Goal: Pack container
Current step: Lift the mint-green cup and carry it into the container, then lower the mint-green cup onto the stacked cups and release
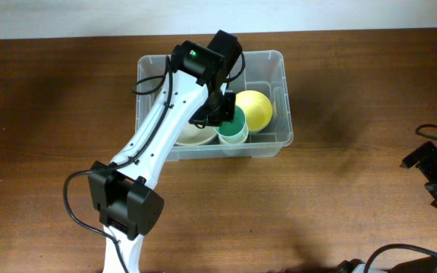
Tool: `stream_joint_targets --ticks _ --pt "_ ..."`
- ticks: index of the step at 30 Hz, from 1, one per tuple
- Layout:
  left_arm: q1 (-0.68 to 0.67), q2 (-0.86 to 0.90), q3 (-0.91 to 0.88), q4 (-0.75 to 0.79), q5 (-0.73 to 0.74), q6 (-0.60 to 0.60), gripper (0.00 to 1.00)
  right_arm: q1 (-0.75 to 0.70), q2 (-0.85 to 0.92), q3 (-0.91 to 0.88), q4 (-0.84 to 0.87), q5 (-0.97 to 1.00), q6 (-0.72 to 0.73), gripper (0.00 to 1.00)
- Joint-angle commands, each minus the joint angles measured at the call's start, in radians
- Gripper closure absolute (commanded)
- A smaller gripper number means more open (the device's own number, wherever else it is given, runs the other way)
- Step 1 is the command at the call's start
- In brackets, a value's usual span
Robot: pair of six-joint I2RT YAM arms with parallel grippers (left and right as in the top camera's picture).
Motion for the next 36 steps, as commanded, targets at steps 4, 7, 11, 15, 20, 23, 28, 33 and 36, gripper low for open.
stream_joint_targets --ticks 4,7,11,15,20,23,28,33,36 --pt "-0.025 0.023 -0.001 0.0 -0.007 -0.005 0.99 -0.003 -0.002 -0.001 0.003 -0.005 0.007 0.01" --pt "-0.04 0.042 -0.001 0.002 -0.007 -0.001 0.95 -0.003 -0.002 -0.001 0.003 -0.005 0.007 0.01" --pt "-0.051 0.07 -0.001 0.0 -0.008 -0.001 0.95 -0.003 -0.002 -0.001 0.003 -0.005 0.007 0.01" --pt "-0.051 0.073 -0.001 0.004 -0.012 -0.001 0.95 -0.003 -0.002 -0.001 0.003 -0.006 0.007 0.01" --pt "-0.044 0.073 -0.001 0.004 -0.022 -0.001 0.85 -0.003 -0.002 -0.001 0.003 -0.006 0.007 0.01" --pt "-0.034 0.073 -0.001 -0.005 -0.042 -0.001 0.6 -0.003 -0.002 -0.001 0.003 -0.006 0.007 0.01" --pt "-0.003 0.072 0.004 -0.002 -0.055 0.023 0.01 -0.003 -0.002 -0.001 0.003 -0.006 0.007 0.01" --pt "0.067 0.072 0.095 -0.025 -0.055 0.041 0.01 -0.003 -0.002 -0.001 0.003 -0.005 0.007 0.01" --pt "0.127 0.071 0.224 -0.084 -0.056 0.044 0.0 -0.003 -0.002 -0.001 0.003 -0.005 0.007 0.01"
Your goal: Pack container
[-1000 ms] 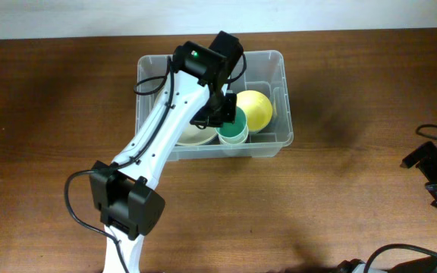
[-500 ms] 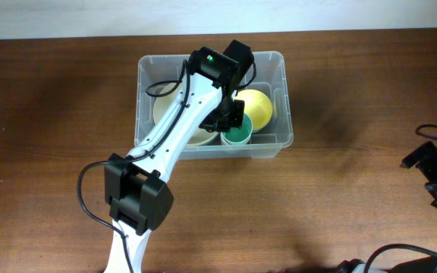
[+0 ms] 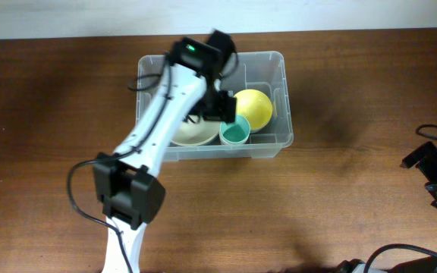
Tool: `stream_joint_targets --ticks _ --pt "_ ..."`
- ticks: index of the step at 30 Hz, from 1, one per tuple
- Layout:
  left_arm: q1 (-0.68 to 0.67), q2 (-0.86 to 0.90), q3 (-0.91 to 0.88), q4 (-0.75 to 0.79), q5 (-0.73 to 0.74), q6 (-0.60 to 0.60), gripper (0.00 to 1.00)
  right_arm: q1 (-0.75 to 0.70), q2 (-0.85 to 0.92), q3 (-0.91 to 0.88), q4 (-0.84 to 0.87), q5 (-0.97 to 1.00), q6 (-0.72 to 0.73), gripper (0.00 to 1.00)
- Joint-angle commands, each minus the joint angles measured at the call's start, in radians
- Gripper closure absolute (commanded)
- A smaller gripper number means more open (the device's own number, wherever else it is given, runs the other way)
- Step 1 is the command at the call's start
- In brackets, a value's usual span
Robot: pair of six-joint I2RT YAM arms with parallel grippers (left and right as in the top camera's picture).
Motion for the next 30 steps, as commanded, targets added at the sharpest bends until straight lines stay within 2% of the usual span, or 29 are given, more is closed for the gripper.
stream_joint_targets --ticks 1,5,11,14,19,24,30 --pt "0.086 -0.002 0.185 -0.061 -0.017 0.022 0.0 -0.003 -0.002 -0.001 0.003 -0.005 0.008 0.01" --pt "0.172 -0.046 0.324 -0.097 0.0 0.056 0.0 -0.003 -0.002 -0.001 0.003 -0.005 0.008 0.01" --pt "0.261 -0.23 0.294 -0.097 -0.014 0.067 0.0 -0.003 -0.002 -0.001 0.002 -0.006 0.008 0.01" --pt "0.287 -0.383 0.167 -0.097 -0.022 0.063 0.0 -0.003 -0.002 -0.001 0.002 -0.005 0.008 0.01" --pt "0.291 -0.698 -0.145 -0.092 -0.151 -0.069 0.0 -0.003 -0.002 -0.001 0.002 -0.006 0.008 0.01" --pt "0.291 -0.981 -0.397 -0.024 -0.128 -0.113 0.0 -0.003 -0.002 -0.001 0.002 -0.006 0.008 0.01" --pt "0.291 -1.204 -0.511 -0.034 -0.11 -0.144 0.0 -0.003 -0.002 -0.001 0.002 -0.005 0.008 0.01"
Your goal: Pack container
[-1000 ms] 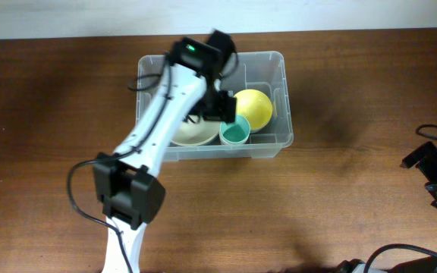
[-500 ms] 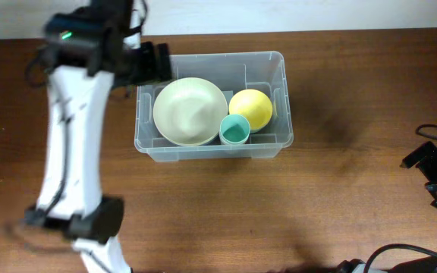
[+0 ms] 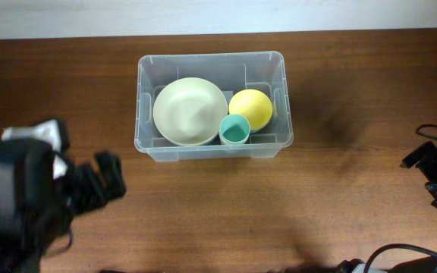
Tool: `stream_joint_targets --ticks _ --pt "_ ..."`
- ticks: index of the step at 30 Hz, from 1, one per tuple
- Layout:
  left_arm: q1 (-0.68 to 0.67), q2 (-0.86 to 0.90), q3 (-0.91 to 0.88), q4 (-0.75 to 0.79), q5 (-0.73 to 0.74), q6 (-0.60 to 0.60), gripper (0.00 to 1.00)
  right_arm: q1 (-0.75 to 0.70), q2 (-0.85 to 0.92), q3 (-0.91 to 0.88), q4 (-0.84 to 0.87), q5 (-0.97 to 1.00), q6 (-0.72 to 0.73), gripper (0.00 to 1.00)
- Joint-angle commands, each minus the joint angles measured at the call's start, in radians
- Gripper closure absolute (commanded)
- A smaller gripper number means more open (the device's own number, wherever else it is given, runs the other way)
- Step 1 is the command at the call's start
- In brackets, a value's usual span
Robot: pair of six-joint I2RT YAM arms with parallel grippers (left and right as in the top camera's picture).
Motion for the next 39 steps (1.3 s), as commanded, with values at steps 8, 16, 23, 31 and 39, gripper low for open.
stream_joint_targets --ticks 8,16,23,31,39 --pt "0.002 -0.213 -0.029 -0.061 0.002 -0.035 0.0 -0.003 -0.002 -0.001 0.003 -0.005 0.007 0.01" --pt "0.002 -0.247 -0.074 -0.028 -0.044 0.179 0.0 -0.003 -0.002 -0.001 0.003 -0.005 0.007 0.01" --pt "0.055 -0.321 -0.398 0.349 -0.03 0.42 0.0 -0.003 -0.002 -0.001 0.003 -0.005 0.007 0.01" --pt "0.254 -0.594 -0.999 0.997 0.282 0.669 0.0 -0.003 -0.002 -0.001 0.003 -0.005 0.007 0.01" --pt "0.238 -0.805 -1.311 1.324 0.329 0.718 0.0 -0.003 -0.002 -0.001 0.003 -0.005 0.007 0.01"
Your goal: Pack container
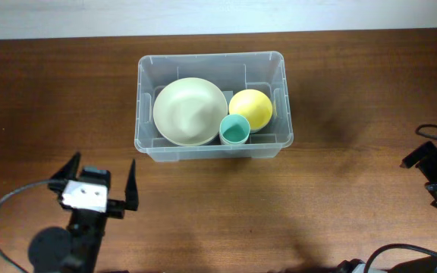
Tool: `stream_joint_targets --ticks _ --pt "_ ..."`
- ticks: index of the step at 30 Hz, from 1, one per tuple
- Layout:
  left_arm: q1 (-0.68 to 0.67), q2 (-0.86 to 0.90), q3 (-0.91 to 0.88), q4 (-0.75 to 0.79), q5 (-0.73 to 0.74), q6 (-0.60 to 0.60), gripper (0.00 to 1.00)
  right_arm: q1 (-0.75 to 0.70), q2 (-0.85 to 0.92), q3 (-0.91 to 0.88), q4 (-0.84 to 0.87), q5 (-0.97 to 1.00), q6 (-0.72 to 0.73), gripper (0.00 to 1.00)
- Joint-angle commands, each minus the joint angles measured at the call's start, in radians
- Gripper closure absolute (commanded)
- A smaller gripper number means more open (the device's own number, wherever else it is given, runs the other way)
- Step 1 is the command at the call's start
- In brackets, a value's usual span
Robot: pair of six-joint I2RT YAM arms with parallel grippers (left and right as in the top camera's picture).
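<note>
A clear plastic container (pixel 212 58) stands at the table's upper middle. Inside it lie a cream bowl (pixel 190 111) on the left, a yellow bowl (pixel 251 108) on the right and a teal cup (pixel 234 130) upright at the front between them. My left gripper (pixel 102 163) is at the lower left, well away from the container, open and empty, fingers pointing toward the far side. Only dark parts of the right gripper show at the right edge; its jaws cannot be made out.
A brown wooden table (pixel 340 189) carries everything. A black cable (pixel 6 208) loops beside the left arm at the bottom left. More cable lies near the right arm at the bottom right.
The left arm was a blurred mass at the left edge; now it stands still at the lower left with its gripper open. The container's contents are unchanged.
First the left gripper was down in the container at the teal cup, beside the yellow bowl. Then it was still over the cup. Later the arm was out of the container, blurred at the left, the cup left upright inside. Now it rests at the lower left.
</note>
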Motion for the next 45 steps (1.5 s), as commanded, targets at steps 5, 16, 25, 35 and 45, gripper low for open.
stream_joint_targets --ticks 5,16,25,35,45 --pt "-0.054 -0.23 -0.222 0.216 0.057 0.055 0.0 -0.003 -0.002 -0.001 0.003 -0.005 0.008 0.01" --pt "-0.053 -0.317 -0.351 0.366 0.045 0.056 0.0 -0.003 -0.002 -0.001 0.003 -0.005 0.008 0.01" --pt "-0.051 -0.318 -0.522 0.558 -0.037 0.056 0.0 -0.003 -0.002 -0.001 0.003 -0.005 0.008 0.01" --pt "-0.011 -0.318 -0.587 0.524 -0.035 0.055 0.0 -0.003 -0.002 -0.001 0.003 -0.006 0.008 0.01" --pt "-0.006 -0.318 -0.587 0.299 -0.033 0.05 0.0 -0.003 -0.002 -0.001 0.003 -0.006 0.008 0.01"
